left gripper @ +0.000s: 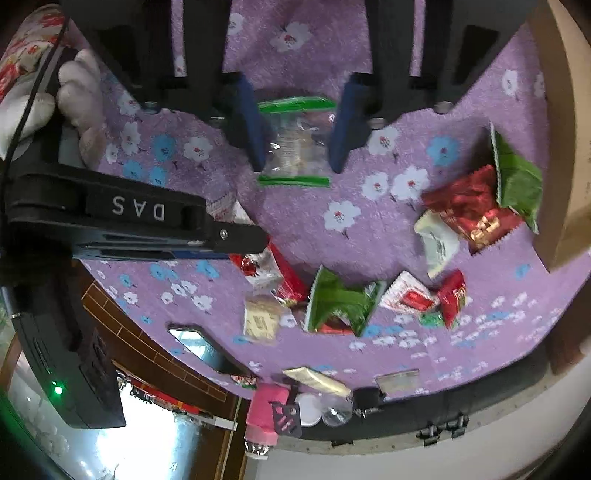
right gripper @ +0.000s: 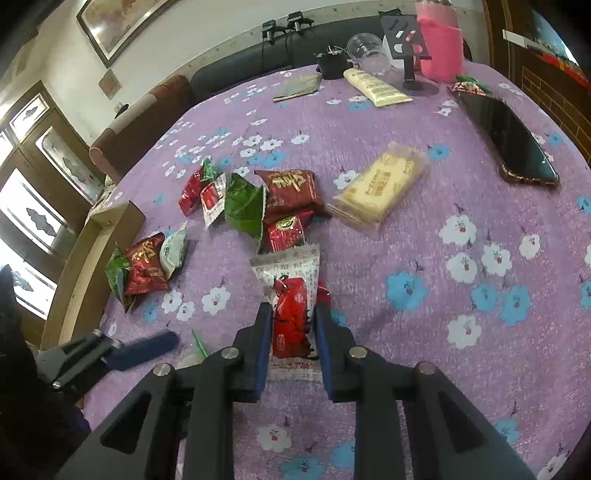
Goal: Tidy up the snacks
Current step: 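Grasp a clear green-edged packet with the left tool while the right tool holds its packet, then carry both packets over the cardboard tray and open both tools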
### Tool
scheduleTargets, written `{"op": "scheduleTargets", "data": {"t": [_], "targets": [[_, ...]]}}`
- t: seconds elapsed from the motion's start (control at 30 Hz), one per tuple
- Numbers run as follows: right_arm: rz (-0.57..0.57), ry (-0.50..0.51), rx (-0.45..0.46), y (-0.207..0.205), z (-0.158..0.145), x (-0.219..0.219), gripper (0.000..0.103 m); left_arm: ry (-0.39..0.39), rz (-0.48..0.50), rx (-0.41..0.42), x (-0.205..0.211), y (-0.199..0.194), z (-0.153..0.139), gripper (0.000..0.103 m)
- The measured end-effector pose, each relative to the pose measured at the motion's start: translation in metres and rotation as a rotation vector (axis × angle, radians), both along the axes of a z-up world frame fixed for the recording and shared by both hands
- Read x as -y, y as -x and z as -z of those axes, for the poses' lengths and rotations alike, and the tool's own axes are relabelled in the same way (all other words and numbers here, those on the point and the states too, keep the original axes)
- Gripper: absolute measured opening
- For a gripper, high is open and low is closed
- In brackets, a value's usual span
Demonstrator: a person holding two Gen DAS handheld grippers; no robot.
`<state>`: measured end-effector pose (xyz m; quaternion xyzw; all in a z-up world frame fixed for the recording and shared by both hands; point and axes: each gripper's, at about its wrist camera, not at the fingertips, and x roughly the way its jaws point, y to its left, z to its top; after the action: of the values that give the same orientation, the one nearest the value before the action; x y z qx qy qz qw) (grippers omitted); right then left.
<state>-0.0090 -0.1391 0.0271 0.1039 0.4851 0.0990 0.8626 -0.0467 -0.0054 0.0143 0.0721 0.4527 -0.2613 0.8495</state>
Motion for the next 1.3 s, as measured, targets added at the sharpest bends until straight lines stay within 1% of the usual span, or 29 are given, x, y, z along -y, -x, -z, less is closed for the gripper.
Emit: {"op": "scheduleTargets", "data": {"t": [0.17,0.23,0.4,0.53,0.6,0.7,0.83,0.87,0.97,1.07,1.2,1.3], "targets": [[-0.009,0.029,0.016,0.002,0.000,-0.004,0.023,0.003,-0.025,0.012,-0.005,0.003,-0.001,0.031],[-0.014,0.056,0.030,0.002,0.000,-0.007,0.023,0.034,-0.041,0.009,-0.014,0.004,-0.005,0.031],[-0.021,0.129,0.062,0.006,0.000,-0.018,0.022,0.114,-0.092,0.036,-0.044,0.015,-0.025,0.031],[-0.026,0.155,0.079,0.010,-0.001,-0.023,0.021,0.185,-0.135,0.053,-0.071,0.027,-0.038,0.031],[-0.030,0.150,0.083,0.013,-0.002,-0.026,0.021,0.211,-0.162,0.065,-0.088,0.034,-0.045,0.031],[-0.033,0.131,0.087,0.023,-0.008,-0.030,0.021,0.230,-0.208,0.090,-0.115,0.042,-0.054,0.031],[-0.044,0.067,0.103,0.045,-0.025,-0.038,0.021,0.261,-0.279,0.106,-0.152,0.049,-0.059,0.031],[-0.051,0.066,0.109,0.049,-0.029,-0.043,0.021,0.271,-0.300,0.108,-0.164,0.051,-0.060,0.031],[-0.092,0.070,0.132,0.058,-0.045,-0.065,0.021,0.280,-0.362,0.124,-0.192,0.056,-0.061,0.031],[-0.153,0.047,0.147,0.063,-0.061,-0.094,0.021,0.286,-0.423,0.132,-0.217,0.060,-0.061,0.031],[-0.260,-0.005,0.138,0.064,-0.073,-0.141,0.021,0.267,-0.535,0.147,-0.257,0.066,-0.056,0.031],[-0.344,-0.026,0.125,0.065,-0.076,-0.182,0.022,0.261,-0.595,0.146,-0.281,0.069,-0.050,0.032]]}}
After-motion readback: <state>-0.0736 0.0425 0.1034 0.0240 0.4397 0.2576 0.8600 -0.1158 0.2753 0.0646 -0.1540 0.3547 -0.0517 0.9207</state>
